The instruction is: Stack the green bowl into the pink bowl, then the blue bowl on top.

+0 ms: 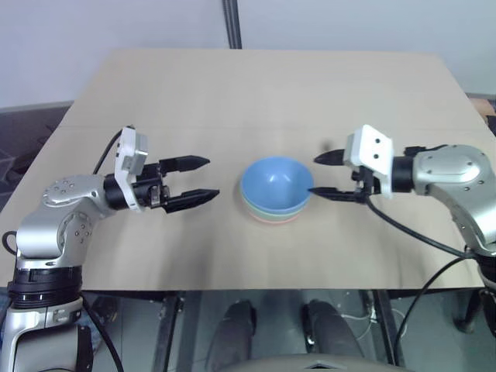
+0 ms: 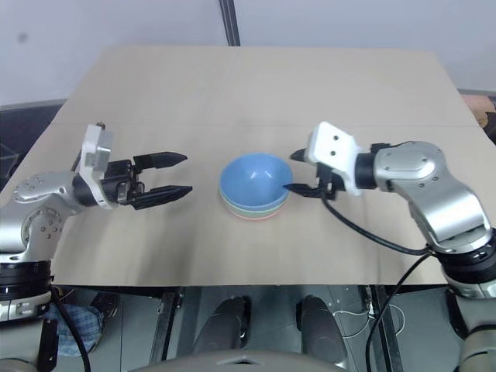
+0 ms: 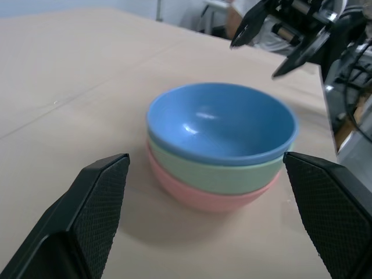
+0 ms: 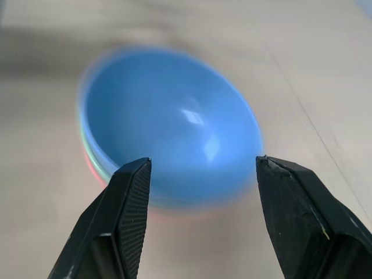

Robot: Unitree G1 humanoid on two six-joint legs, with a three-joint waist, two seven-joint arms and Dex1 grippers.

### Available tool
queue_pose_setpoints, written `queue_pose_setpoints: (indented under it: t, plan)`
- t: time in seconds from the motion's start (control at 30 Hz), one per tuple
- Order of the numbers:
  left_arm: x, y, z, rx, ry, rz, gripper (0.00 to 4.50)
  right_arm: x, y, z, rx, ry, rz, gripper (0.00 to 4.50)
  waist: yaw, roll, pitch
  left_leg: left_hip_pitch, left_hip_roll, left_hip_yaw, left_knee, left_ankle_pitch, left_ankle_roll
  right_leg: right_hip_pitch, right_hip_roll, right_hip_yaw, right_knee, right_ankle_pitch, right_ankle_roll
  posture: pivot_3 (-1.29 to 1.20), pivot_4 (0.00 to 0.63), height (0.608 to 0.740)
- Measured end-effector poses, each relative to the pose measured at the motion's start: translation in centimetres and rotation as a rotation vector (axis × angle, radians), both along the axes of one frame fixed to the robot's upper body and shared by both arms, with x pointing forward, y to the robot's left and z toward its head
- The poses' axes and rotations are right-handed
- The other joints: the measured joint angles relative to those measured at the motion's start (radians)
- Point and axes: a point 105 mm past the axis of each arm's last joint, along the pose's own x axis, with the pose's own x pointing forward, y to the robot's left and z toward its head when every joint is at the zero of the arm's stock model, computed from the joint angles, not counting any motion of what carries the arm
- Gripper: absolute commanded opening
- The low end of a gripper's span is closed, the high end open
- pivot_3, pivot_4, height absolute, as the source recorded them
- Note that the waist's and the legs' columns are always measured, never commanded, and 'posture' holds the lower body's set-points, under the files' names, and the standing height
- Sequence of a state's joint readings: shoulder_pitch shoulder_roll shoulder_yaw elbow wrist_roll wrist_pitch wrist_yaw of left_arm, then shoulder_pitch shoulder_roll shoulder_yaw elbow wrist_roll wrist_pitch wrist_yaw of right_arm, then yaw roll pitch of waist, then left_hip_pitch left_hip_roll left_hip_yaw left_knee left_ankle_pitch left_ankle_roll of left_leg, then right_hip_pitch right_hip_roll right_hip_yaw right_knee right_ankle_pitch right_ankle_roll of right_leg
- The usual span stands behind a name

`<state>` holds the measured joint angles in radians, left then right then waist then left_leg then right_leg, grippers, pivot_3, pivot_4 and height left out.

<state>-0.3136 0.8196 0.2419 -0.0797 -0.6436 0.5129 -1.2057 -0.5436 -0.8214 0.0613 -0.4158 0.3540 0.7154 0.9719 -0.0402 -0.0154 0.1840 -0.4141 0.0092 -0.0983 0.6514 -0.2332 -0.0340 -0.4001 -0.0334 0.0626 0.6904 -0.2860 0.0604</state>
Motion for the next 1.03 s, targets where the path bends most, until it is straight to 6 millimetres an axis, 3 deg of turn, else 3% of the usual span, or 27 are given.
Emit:
queue_pose_setpoints:
  t: [0.03, 0.17, 0.37, 0.6, 1.03]
  plan:
    - [-0.1, 0.3, -0.4, 0.019, -0.004, 0.033, 4.50, 0.3, -1.7, -0.4, 0.012, 0.015, -0.055, 2.99, 0.000, 0.000, 0.000, 0.000, 0.000, 0.000, 0.000, 0.000, 0.000, 0.000, 0.000, 0.000, 0.000, 0.000, 0.000, 0.00, 0.150, 0.740]
    - [-0.7, 0.9, -1.5, 0.037, 0.014, 0.093, 4.50, 0.7, -5.5, -1.6, 0.043, 0.045, -0.176, 2.99, -0.001, 0.000, 0.000, 0.001, 0.000, 0.001, 0.000, 0.000, 0.000, 0.000, 0.000, 0.001, 0.000, 0.000, 0.000, 0.00, 0.150, 0.740]
    - [-1.7, 1.5, -2.0, 0.059, -0.002, 0.147, 4.50, -0.2, -8.5, -4.0, 0.063, 0.079, -0.232, 2.99, 0.000, 0.000, 0.000, 0.001, 0.000, 0.002, 0.000, 0.000, 0.000, 0.000, 0.000, 0.002, 0.001, 0.000, 0.000, 0.00, 0.150, 0.740]
    - [-2.9, 2.5, -2.3, 0.080, -0.004, 0.201, 4.50, -1.2, -10.0, -3.8, 0.072, 0.002, -0.228, 2.99, 0.000, 0.000, 0.000, 0.002, 0.001, 0.004, 0.000, 0.000, 0.000, 0.000, 0.000, 0.004, 0.002, 0.000, 0.000, 0.00, 0.150, 0.740]
    - [-4.5, 3.0, -3.1, 0.103, 0.008, 0.241, 4.50, -2.6, -10.4, -4.6, 0.114, -0.021, -0.205, 2.99, 0.000, 0.000, 0.000, 0.005, 0.001, 0.004, 0.000, 0.000, 0.000, 0.003, 0.000, 0.004, 0.002, 0.000, 0.000, 0.00, 0.150, 0.740]
